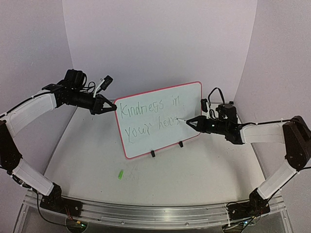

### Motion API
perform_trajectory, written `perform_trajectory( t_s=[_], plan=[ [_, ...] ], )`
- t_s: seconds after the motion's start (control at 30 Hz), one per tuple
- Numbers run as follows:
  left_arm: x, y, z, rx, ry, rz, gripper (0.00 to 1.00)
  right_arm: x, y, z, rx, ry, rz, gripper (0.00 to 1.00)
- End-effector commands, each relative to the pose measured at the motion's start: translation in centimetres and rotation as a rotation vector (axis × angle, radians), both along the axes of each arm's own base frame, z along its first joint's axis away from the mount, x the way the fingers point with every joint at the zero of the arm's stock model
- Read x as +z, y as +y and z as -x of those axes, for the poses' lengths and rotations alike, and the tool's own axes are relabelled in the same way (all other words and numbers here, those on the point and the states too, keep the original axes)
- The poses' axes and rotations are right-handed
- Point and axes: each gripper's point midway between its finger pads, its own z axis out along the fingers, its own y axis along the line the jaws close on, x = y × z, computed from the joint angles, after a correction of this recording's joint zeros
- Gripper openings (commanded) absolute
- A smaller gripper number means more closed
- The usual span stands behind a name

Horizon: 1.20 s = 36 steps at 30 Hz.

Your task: Write a sentence on the whiteboard

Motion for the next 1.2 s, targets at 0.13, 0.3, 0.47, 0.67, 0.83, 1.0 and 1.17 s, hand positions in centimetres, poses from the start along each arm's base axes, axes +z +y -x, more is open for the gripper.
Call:
perform_trajectory(
  t_s=[0.13, 0.3, 0.47, 0.67, 0.83, 1.0, 1.17],
  plan=[
    [0.8, -0.4, 0.9, -0.03, -0.02, 0.004, 0.0, 0.7, 0.2, -0.8, -0.018, -0.042, 0.001, 0.0],
    [0.8, -0.5, 0.9, -0.03, -0.019, 0.005, 0.0, -0.5, -0.2, -0.5, -0.026, -0.017, 0.016, 0.0],
    [0.7, -0.5, 0.9, -0.031, -0.017, 0.004, 0.0, -1.4, -0.3, -0.4, -0.031, 0.0, 0.029, 0.0],
    [0.7, -0.5, 0.9, -0.032, -0.017, 0.004, 0.0, -2.1, -0.6, -0.3, -0.042, 0.013, 0.037, 0.0],
    [0.8, -0.5, 0.9, -0.032, -0.018, 0.005, 0.0, -2.3, -0.8, 0.0, -0.046, 0.015, 0.042, 0.0],
    [0.7, -0.5, 0.9, -0.031, -0.017, 0.004, 0.0, -1.9, -0.6, 0.1, -0.034, 0.007, 0.033, 0.0],
    [0.8, -0.4, 0.9, -0.022, -0.018, 0.002, 0.0, 0.6, -0.2, 1.1, 0.015, -0.036, -0.011, 0.0]
  ],
)
